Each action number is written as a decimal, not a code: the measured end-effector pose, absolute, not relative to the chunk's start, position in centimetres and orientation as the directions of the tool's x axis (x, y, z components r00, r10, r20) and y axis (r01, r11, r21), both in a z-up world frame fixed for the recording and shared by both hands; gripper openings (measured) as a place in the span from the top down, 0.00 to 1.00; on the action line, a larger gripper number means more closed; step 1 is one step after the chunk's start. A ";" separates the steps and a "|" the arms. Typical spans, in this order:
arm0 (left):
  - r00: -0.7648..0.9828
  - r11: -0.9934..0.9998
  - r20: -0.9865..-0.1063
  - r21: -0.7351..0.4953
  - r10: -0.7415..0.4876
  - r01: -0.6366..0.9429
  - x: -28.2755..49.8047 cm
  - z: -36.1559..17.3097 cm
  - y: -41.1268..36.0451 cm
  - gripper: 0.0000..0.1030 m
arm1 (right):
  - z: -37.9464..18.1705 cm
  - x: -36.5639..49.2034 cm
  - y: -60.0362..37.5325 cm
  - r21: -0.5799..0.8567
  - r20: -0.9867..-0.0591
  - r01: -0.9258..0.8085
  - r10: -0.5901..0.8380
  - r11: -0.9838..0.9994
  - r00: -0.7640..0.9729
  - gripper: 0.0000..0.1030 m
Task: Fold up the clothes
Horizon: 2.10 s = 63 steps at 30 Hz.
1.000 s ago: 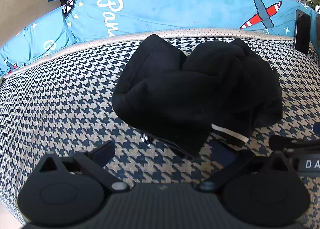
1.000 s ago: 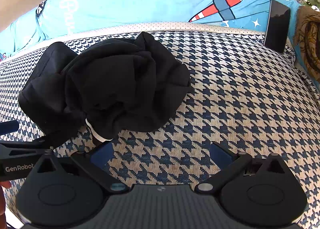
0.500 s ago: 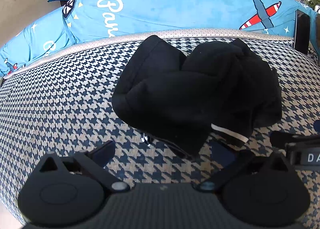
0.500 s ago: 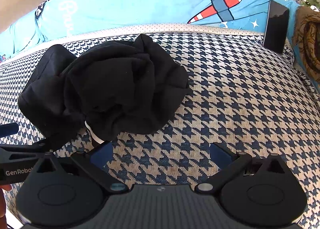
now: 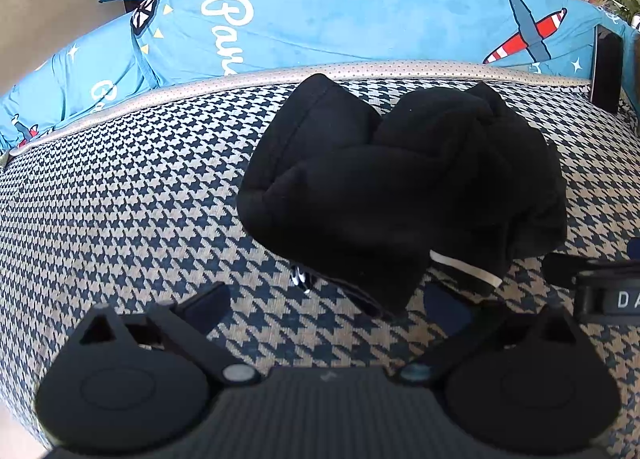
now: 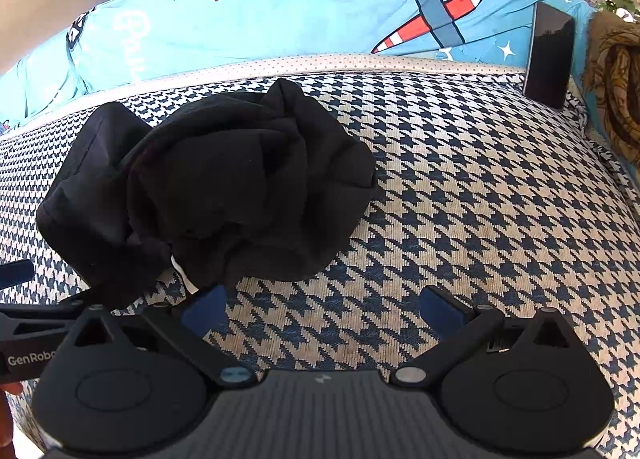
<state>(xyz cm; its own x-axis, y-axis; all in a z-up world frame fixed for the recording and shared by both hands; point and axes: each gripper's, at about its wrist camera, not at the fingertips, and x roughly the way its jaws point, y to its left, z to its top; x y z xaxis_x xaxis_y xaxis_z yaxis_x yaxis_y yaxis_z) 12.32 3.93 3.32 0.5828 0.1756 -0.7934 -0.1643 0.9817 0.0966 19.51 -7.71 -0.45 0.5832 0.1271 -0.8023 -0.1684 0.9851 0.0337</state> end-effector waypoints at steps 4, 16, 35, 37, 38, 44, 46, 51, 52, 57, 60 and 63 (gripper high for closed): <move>0.584 0.982 -0.792 0.100 0.178 -0.163 12.2 3.4 4.0 0.00 | -0.4 19.6 -7.5 0.035 -0.800 -0.171 0.130 0.985 0.586 0.00; 0.580 0.979 -0.792 0.110 0.191 -0.171 11.9 3.3 4.9 0.00 | -0.1 19.9 -6.5 0.050 -0.780 -0.187 0.155 0.981 0.606 0.00; 0.538 0.935 -0.810 0.034 0.233 -0.353 11.3 3.4 10.7 0.00 | 0.9 21.2 -2.8 0.183 -0.702 -0.249 0.304 0.951 0.644 0.00; 0.532 0.929 -0.812 0.033 0.240 -0.369 11.4 3.4 11.0 0.00 | 0.7 21.4 -2.1 0.188 -0.699 -0.253 0.310 0.949 0.645 0.00; 0.529 0.926 -0.813 0.031 0.242 -0.376 11.4 3.4 11.2 0.00 | 0.6 21.5 -1.7 0.181 -0.697 -0.254 0.306 0.950 0.648 0.00; 0.519 0.915 -0.818 0.019 0.246 -0.403 11.5 3.4 11.7 0.00 | -0.1 21.9 -0.1 0.136 -0.678 -0.241 0.268 0.961 0.685 0.37; 0.516 0.912 -0.820 0.018 0.248 -0.410 11.5 3.4 11.8 0.00 | -0.2 22.0 -0.3 0.156 -0.674 -0.231 0.274 0.960 0.686 0.46; 0.518 0.905 -0.818 0.007 0.250 -0.425 11.6 3.5 12.1 0.00 | 0.4 21.3 -0.9 0.166 -0.646 -0.233 0.285 0.958 0.708 0.70; 0.520 0.904 -0.816 0.005 0.250 -0.427 11.6 3.6 12.1 0.00 | 0.5 21.2 -1.2 0.173 -0.643 -0.230 0.287 0.958 0.710 0.72; 0.528 0.904 -0.814 -0.009 0.242 -0.427 11.8 3.7 11.8 0.00 | 1.1 21.0 -3.8 0.228 -0.644 -0.193 0.296 0.954 0.706 0.76; 0.530 0.909 -0.814 -0.007 0.237 -0.417 12.0 3.6 11.3 0.00 | 1.4 20.9 -5.6 0.262 -0.654 -0.181 0.312 0.948 0.689 0.76; 0.530 0.912 -0.816 -0.009 0.231 -0.411 12.3 3.5 10.7 0.00 | 1.2 20.8 -7.3 0.287 -0.676 -0.162 0.320 0.944 0.664 0.76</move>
